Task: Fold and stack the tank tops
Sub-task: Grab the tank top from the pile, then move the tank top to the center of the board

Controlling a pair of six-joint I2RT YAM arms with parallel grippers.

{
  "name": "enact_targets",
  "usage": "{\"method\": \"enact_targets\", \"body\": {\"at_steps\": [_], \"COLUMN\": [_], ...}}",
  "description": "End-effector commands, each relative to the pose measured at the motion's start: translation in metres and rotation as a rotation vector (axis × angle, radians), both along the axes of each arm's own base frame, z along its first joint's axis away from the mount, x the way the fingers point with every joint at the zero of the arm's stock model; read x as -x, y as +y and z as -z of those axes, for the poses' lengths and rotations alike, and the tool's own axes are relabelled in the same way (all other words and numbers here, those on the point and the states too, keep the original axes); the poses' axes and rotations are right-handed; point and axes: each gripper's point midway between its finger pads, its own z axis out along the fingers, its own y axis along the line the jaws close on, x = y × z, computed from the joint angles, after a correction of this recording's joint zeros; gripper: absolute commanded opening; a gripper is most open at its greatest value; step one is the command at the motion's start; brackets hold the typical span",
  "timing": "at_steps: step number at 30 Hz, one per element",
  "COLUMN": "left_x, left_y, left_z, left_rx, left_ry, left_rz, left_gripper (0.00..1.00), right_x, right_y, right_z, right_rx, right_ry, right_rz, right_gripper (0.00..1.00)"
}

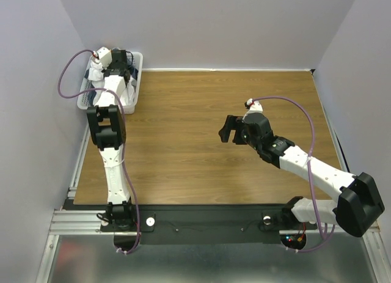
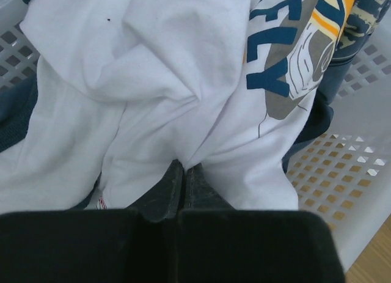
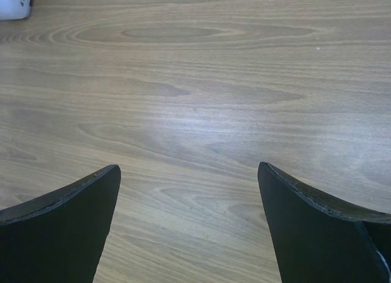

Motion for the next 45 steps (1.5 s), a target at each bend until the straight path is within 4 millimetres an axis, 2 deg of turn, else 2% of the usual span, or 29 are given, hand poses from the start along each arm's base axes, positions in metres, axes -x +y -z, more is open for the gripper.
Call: {"method": "enact_targets", "body": {"at_steps": [1,5,6,8,9,10,11,12,15,18,21,24,25,27,28,30,31,32,34,35,37,39,42,43,44,45], "left_x": [-0.007,-0.004,0.0,0.005,0.012,0.015,0.019,0.026,0.037,0.054,0.064,0.08,0.089,0.1,0.114,0.13,0.136,0.142,0.154,0.164,0.169,0.183,0.184,0.183,0.174,0.173], "left_y": [0.013,0.008,0.004,-0.001,-0.006,-0.012,-0.015,-0.02,-0.031,-0.037,-0.044,-0.066,-0.085,-0.104,-0.123,-0.141,-0.155,-0.177,-0.203,-0.232,-0.258,-0.296,-0.329,-0.333,-0.341,-0.346], "left_z": [-0.068,-0.106,-0.128,-0.147,-0.175,-0.178,-0.193,-0.217,-0.247,-0.286,-0.31,-0.343,-0.359,-0.38,-0.397,-0.417,-0.423,-0.427,-0.435,-0.439,-0.439,-0.448,-0.436,-0.429,-0.395,-0.382], "left_rx": [-0.014,-0.02,-0.017,-0.012,-0.012,-0.011,-0.018,-0.026,-0.058,-0.078,-0.095,-0.125,-0.13,-0.146,-0.156,-0.16,-0.149,-0.13,-0.1,-0.074,-0.062,-0.03,0.041,0.067,0.087,0.157], "left_ry": [-0.148,-0.213,-0.25,-0.288,-0.338,-0.342,-0.37,-0.418,-0.456,-0.518,-0.562,-0.617,-0.647,-0.686,-0.717,-0.761,-0.777,-0.793,-0.822,-0.841,-0.846,-0.874,-0.862,-0.853,-0.784,-0.779], "left_rz": [-0.016,0.031,0.05,0.073,0.103,0.121,0.137,0.161,0.202,0.239,0.28,0.338,0.368,0.401,0.432,0.464,0.489,0.533,0.583,0.636,0.675,0.741,0.786,0.789,0.796,0.786], "left_gripper": [0.0,0.0,0.0,0.0,0.0,0.0,0.0,0.0,0.0,0.0,0.0,0.0,0.0,0.0,0.0,0.0,0.0,0.0,0.0,0.0,0.0,0.0,0.0,0.0,0.0,0.0], "right_x": [-0.006,-0.005,-0.005,-0.005,-0.006,-0.007,-0.007,-0.007,-0.01,-0.013,-0.015,-0.019,-0.021,-0.023,-0.025,-0.027,-0.028,-0.029,-0.029,-0.029,-0.027,-0.024,-0.015,-0.012,-0.007,-0.005], "right_y": [0.003,0.003,0.003,0.004,0.004,0.005,0.006,0.007,0.008,0.01,0.011,0.009,0.007,0.007,0.005,0.001,-0.001,-0.003,-0.011,-0.014,-0.024,-0.031,-0.047,-0.05,-0.057,-0.059], "right_z": [-0.021,-0.025,-0.026,-0.027,-0.028,-0.029,-0.029,-0.029,-0.032,-0.036,-0.041,-0.047,-0.049,-0.056,-0.058,-0.069,-0.074,-0.077,-0.092,-0.099,-0.116,-0.128,-0.147,-0.15,-0.158,-0.152], "right_rx": [-0.028,-0.034,-0.037,-0.041,-0.044,-0.047,-0.048,-0.048,-0.052,-0.051,-0.052,-0.047,-0.045,-0.044,-0.041,-0.045,-0.048,-0.048,-0.055,-0.061,-0.072,-0.08,-0.106,-0.114,-0.128,-0.122], "right_ry": [-0.052,-0.061,-0.061,-0.062,-0.064,-0.064,-0.064,-0.06,-0.067,-0.074,-0.085,-0.103,-0.11,-0.127,-0.134,-0.161,-0.171,-0.182,-0.219,-0.235,-0.278,-0.307,-0.356,-0.365,-0.384,-0.376], "right_rz": [-0.001,-0.002,-0.001,-0.003,-0.002,-0.003,-0.005,-0.008,-0.007,-0.005,-0.004,0.011,0.022,0.027,0.039,0.061,0.071,0.083,0.117,0.129,0.164,0.187,0.23,0.241,0.258,0.261], "right_gripper": [1.0,1.0,1.0,1.0,1.0,1.0,1.0,1.0,1.0,1.0,1.0,1.0,1.0,1.0,1.0,1.0,1.0,1.0,1.0,1.0,1.0,1.0,1.0,1.0,1.0,1.0]}}
